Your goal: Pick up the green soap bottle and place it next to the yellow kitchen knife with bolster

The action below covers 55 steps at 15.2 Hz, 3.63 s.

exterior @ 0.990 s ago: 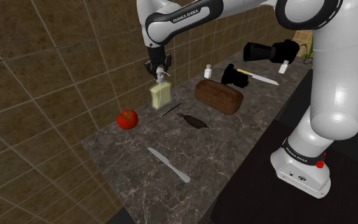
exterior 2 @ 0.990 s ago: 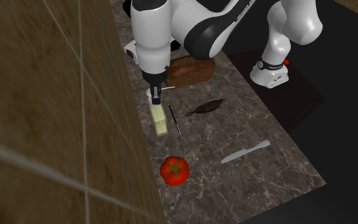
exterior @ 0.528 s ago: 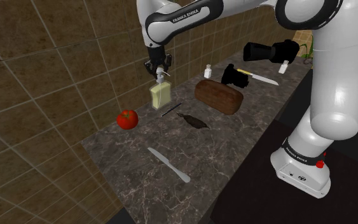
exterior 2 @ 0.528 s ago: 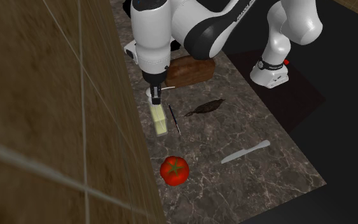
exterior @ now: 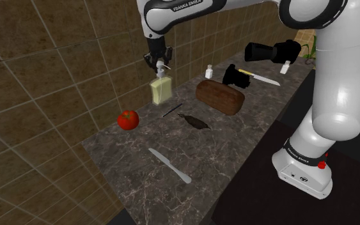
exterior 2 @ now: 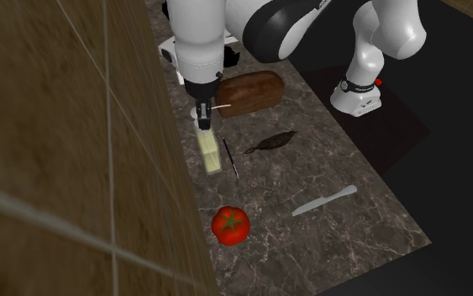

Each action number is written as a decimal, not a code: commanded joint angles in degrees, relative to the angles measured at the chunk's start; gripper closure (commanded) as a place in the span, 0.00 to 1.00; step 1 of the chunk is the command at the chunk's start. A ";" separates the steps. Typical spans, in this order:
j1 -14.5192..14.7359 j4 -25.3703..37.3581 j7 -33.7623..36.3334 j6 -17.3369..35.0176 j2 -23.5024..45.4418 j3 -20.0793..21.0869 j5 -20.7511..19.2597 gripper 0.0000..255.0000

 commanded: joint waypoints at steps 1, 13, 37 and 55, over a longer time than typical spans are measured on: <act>0.07 1.12 -0.22 -1.42 -0.33 0.08 0.15 1.00; 0.83 10.43 -1.61 -10.36 -0.10 0.25 0.45 1.00; -14.67 -27.50 -28.17 -8.08 -40.12 -11.24 8.30 1.00; -22.24 -26.89 -51.72 -15.78 -50.28 -27.03 4.01 1.00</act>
